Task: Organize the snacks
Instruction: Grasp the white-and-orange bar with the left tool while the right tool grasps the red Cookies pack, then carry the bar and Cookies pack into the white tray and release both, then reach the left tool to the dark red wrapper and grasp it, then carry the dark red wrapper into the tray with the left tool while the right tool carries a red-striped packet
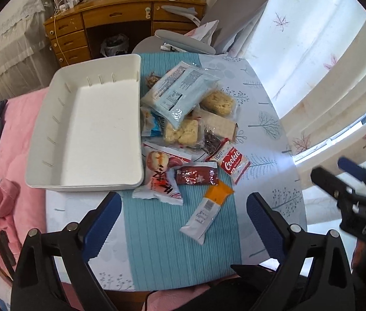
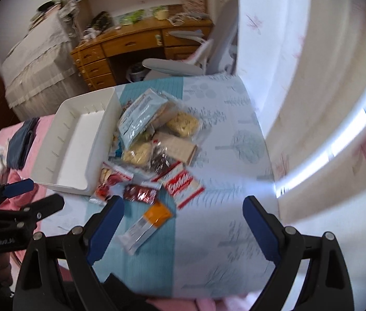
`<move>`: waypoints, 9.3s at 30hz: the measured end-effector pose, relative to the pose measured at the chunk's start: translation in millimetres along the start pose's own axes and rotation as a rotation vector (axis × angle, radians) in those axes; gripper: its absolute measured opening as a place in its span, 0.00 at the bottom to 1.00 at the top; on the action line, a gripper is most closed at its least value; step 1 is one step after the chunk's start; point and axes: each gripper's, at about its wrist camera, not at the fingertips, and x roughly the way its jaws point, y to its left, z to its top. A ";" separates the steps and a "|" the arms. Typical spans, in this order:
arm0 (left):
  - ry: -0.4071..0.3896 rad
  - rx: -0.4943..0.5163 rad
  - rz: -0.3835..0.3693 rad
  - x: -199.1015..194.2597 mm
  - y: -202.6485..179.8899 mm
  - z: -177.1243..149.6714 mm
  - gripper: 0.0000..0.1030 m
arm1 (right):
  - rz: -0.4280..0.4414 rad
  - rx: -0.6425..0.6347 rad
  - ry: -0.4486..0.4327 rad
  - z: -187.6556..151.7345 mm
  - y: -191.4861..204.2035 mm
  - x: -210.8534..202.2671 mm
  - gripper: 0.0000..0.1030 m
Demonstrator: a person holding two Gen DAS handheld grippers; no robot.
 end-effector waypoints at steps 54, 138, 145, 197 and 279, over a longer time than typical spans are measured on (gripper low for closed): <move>0.083 0.019 0.148 203.8 -71.9 -65.3 0.52 | 0.256 -0.609 0.073 -36.8 -7.6 222.5 0.67; -0.125 -0.117 0.113 24.8 212.2 48.5 0.40 | 0.351 -0.075 -0.071 36.1 210.6 126.3 0.56; -0.089 -0.115 0.092 27.8 206.5 46.0 0.63 | 0.350 -0.061 -0.021 34.7 207.7 132.9 0.72; 0.072 -0.531 0.043 105.9 -1.5 -34.9 0.67 | 0.201 -0.579 -0.153 -14.6 23.3 120.3 0.72; 0.323 -0.683 0.021 135.5 17.1 -53.5 0.32 | 0.493 -0.336 0.105 1.8 -4.1 162.0 0.00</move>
